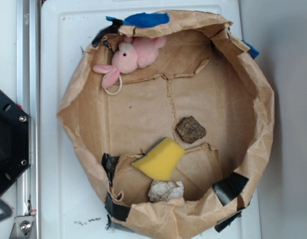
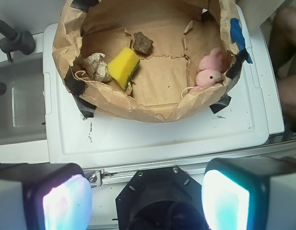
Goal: Grab the rock.
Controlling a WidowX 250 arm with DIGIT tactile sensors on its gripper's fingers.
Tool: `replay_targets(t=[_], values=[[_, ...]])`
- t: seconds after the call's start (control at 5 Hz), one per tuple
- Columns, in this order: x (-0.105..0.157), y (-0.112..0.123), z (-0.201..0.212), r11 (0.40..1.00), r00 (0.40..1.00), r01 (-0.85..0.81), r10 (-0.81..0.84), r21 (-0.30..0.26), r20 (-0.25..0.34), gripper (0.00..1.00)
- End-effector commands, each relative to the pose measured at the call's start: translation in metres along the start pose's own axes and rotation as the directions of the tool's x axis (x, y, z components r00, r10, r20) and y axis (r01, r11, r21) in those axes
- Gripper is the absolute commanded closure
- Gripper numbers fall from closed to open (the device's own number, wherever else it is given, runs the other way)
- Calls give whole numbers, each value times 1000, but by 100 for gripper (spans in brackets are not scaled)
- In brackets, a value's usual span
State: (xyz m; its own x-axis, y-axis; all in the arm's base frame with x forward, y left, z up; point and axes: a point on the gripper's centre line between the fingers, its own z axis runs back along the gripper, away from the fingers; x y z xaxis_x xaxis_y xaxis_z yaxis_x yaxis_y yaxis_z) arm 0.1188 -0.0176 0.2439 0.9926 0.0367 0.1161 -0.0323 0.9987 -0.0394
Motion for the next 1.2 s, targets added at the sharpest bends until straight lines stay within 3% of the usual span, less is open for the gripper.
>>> replay_targets(t=[0.0,0.2,0.6,1.0], values=[[0,0,0,1000,1000,0,0,0,0,0],[0,9,1,999,999,-39,39,32,11,0],[97,-4,-28,997,999,-32,31,69,4,0],[127,-5,-51,997,997,73,-73,40,9,0]])
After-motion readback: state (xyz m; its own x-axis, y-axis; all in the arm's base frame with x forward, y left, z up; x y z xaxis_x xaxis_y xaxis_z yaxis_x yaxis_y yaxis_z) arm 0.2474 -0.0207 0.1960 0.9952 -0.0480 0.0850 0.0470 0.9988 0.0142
